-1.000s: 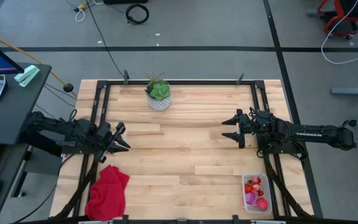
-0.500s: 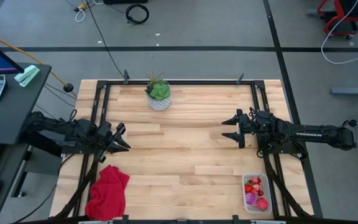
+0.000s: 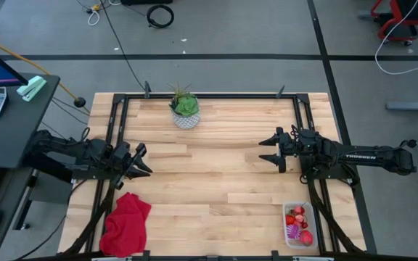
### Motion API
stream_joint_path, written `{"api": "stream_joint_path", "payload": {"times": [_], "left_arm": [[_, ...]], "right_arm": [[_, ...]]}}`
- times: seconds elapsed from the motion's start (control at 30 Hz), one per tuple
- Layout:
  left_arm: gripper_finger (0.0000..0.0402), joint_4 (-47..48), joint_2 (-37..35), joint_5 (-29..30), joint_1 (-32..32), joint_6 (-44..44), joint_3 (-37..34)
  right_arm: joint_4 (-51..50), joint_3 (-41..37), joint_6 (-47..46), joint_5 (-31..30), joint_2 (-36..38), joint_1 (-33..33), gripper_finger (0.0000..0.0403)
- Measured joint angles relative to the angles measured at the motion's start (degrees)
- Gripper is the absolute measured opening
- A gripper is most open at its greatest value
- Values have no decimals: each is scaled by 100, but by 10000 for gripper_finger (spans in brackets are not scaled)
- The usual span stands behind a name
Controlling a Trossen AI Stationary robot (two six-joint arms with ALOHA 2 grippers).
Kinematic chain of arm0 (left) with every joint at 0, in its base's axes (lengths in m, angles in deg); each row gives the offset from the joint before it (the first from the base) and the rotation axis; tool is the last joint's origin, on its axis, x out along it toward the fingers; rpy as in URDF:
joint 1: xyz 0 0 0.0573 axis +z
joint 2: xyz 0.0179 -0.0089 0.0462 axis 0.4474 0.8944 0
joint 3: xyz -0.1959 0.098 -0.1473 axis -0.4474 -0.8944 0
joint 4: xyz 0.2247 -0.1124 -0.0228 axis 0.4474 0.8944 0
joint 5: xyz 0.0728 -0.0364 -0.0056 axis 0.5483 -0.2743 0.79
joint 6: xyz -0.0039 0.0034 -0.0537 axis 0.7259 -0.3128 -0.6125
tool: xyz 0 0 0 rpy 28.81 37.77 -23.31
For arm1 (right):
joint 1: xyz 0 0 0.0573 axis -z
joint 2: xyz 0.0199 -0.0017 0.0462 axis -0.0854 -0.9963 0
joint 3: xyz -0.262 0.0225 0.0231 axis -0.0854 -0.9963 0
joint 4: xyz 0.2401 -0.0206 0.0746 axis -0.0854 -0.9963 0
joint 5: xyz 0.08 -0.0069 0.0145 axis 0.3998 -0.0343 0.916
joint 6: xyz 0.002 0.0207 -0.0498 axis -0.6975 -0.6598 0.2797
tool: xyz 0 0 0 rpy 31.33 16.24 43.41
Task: Pick and placing Produce into tupperware
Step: Return to Home Position
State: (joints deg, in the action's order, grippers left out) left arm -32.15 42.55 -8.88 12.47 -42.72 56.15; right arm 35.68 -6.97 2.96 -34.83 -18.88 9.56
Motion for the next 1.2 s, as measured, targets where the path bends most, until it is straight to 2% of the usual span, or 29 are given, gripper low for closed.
{"api": "stream_joint_path", "payload": {"times": [0.4, 1.2], "left_arm": [[73, -1, 0, 0, 0, 1, 0], [67, 1, 0, -1, 0, 1, 2]], "right_arm": [[0, 0, -2, -1, 2, 1, 300], [0, 0, 0, 1, 2, 0, 300]]}}
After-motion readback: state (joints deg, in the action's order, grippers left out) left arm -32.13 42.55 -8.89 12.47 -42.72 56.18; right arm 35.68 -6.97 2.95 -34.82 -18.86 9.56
